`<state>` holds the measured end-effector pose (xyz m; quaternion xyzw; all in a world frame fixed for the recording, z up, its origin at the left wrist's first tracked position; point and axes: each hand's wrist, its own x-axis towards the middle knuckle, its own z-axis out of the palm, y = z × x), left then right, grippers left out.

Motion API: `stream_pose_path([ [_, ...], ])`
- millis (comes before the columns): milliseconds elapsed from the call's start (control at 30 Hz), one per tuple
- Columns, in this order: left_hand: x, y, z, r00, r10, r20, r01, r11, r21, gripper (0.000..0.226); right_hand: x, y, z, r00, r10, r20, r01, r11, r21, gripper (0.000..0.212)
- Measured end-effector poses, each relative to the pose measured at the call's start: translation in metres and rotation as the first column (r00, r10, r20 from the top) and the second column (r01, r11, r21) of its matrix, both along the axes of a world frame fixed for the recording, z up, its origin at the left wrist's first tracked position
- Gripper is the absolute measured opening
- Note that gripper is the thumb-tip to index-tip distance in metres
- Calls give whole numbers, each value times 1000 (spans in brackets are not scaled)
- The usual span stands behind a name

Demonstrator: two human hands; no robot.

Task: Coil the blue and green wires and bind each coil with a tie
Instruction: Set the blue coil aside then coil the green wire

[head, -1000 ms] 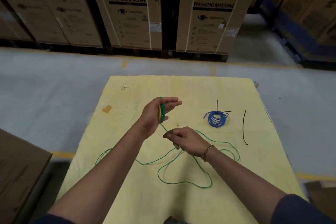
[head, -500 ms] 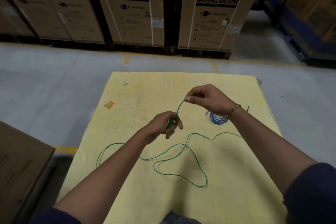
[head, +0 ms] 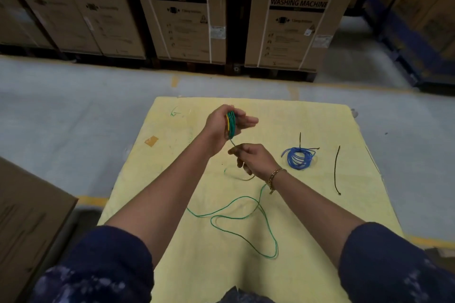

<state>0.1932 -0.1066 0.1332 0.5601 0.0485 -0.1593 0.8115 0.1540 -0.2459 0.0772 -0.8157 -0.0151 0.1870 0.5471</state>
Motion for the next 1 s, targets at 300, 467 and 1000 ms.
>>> stream_pose_path([
  [300, -9, 12, -19, 877, -480, -3, 285, 516, 808, 41, 31, -43, 69, 948, 305, 87, -276, 929, -246, 10],
  [467, -15, 5, -14, 920, -390, 35, 273, 704, 655, 51, 51, -54, 85, 974, 173, 147, -162, 983, -84, 6],
  [1000, -12, -15, 4, 998, 33, -51, -45, 967, -250, 32, -4, -3, 8, 998, 63, -29, -62, 997, 37, 25],
])
